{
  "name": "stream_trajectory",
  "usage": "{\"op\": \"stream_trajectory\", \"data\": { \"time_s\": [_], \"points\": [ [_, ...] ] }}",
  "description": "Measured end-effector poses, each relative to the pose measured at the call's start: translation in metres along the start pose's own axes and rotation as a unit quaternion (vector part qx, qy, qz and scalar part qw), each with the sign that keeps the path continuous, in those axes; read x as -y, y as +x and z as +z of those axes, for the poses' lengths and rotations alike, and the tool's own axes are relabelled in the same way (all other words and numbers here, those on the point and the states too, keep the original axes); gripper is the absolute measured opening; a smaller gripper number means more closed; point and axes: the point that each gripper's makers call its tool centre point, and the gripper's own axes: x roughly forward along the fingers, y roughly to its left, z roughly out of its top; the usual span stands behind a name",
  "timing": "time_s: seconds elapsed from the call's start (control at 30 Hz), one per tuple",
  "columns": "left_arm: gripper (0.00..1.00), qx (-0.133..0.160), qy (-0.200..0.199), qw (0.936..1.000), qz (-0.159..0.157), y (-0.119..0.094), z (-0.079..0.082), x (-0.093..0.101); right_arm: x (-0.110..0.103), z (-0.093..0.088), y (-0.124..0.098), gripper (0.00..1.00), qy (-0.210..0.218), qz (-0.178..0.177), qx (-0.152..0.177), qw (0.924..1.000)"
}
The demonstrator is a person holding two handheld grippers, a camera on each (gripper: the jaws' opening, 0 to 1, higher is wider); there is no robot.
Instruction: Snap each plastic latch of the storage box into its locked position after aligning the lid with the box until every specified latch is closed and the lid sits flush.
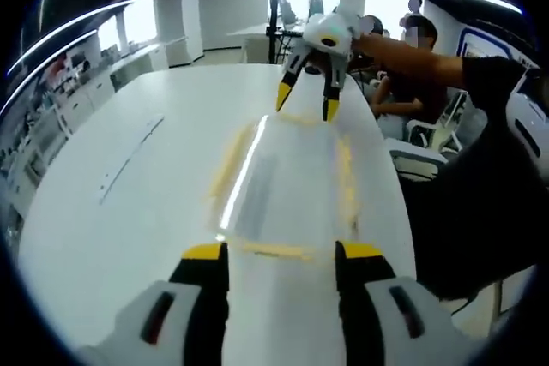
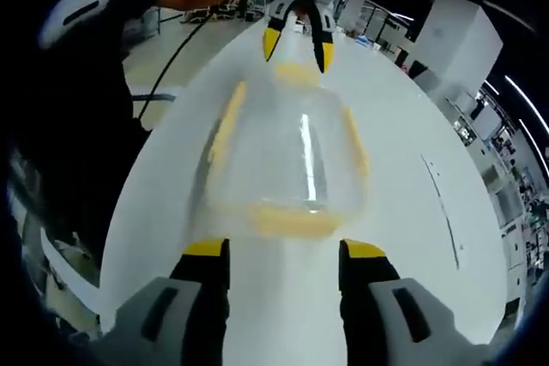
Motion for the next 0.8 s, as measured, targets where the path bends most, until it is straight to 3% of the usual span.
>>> {"op": "stream_trajectory", "data": {
  "time_s": [0.1,0.2,0.23,0.3,0.4,0.6,0.67,0.8],
  "points": [
    [0.56,0.035,-0.004,0.9993,-0.01,0.002,0.018,0.008,0.011,0.009,-0.006,0.58,0.034,-0.061,0.044,0.9966],
    [0.6,0.051,0.0,0.9987,-0.007,0.007,0.027,0.006,0.014,0.023,-0.013,0.59,0.087,-0.101,0.1,0.986],
    [0.61,0.053,0.004,0.9986,-0.001,0.009,0.028,0.003,0.012,0.017,-0.015,0.59,0.094,-0.111,0.085,0.9857],
    [0.63,0.052,0.004,0.9986,0.004,0.013,0.028,0.0,0.01,0.019,-0.016,0.58,0.109,-0.138,0.101,0.9792],
    [0.68,0.046,-0.014,0.9988,0.0,0.021,0.024,-0.002,-0.007,0.028,-0.018,0.69,0.148,-0.123,0.141,0.9711],
    [0.69,0.053,-0.064,0.9965,0.005,0.035,0.023,-0.013,-0.015,0.044,-0.012,0.73,0.189,-0.151,0.17,0.9554],
    [0.68,0.053,-0.071,0.996,0.006,0.038,0.021,-0.017,-0.008,0.044,-0.01,0.77,0.224,-0.183,0.172,0.9414],
    [0.62,0.058,-0.084,0.9943,0.03,0.04,0.019,-0.03,-0.001,0.049,-0.003,0.84,0.28,-0.205,0.198,0.9166]
  ]
}}
